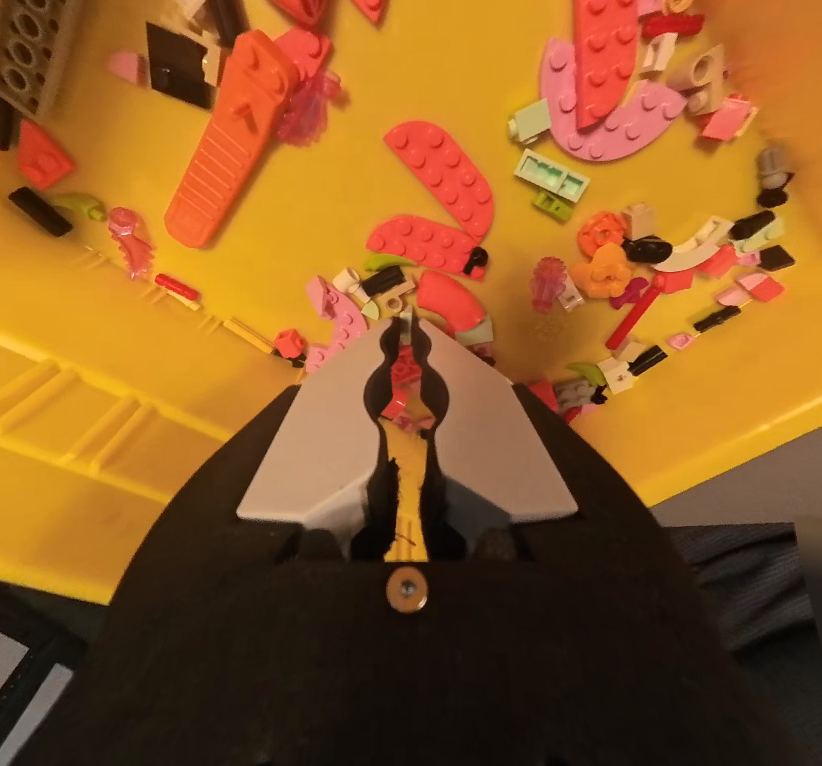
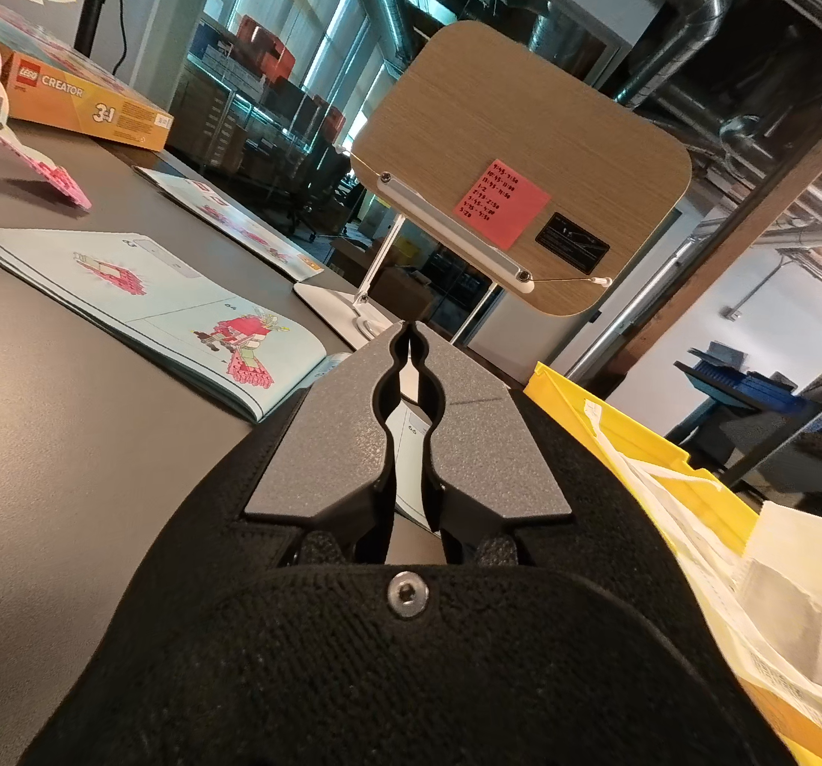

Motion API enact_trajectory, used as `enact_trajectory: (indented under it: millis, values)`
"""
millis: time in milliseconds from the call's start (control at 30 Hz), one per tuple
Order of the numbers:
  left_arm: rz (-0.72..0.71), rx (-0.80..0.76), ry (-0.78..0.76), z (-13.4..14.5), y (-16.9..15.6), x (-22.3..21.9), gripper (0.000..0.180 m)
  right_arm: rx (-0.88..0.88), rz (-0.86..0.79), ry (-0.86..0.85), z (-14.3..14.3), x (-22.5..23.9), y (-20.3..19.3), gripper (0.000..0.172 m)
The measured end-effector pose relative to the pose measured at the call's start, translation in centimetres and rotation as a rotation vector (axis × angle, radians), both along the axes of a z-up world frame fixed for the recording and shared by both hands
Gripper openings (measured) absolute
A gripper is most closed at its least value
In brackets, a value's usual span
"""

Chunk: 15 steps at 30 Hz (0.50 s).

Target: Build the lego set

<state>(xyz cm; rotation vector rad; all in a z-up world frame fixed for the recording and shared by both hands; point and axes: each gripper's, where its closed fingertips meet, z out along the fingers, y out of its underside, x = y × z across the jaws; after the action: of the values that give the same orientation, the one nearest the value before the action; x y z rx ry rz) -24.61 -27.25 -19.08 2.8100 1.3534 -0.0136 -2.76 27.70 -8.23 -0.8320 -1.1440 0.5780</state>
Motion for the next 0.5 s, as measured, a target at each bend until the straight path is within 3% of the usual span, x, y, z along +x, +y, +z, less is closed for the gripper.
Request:
enact_trajectory:
  millis: [133, 233, 367, 433, 500]
  values:
    - [-0.047, 0.006, 0.136, 2.4, 0.2, -1.0, 0.003, -0.002, 0.004, 0.002, 0.0, 0.0, 0.0, 0.0]
    - [-0.118, 0.098, 0.422, 8.3, 2.5, -1.6, 0.003, -0.005, 0.009, 0.007, 0.2, 0.0, -0.1, 0.0]
    - [-0.299, 0.361, 0.814, 17.3, 9.8, 2.3, 0.003, -0.011, 0.027, 0.011, 0.4, -0.2, -0.2, 0.0]
    - [-0.437, 0.487, 0.959, 19.9, 14.2, 5.6, 0.003, -0.015, 0.036, 0.006, 0.3, -0.3, -0.3, 0.0]
    - [-0.563, 0.592, 1.064, 20.7, 18.7, 8.7, 0.003, -0.014, 0.044, 0.003, 0.2, -0.3, -0.4, 0.0]
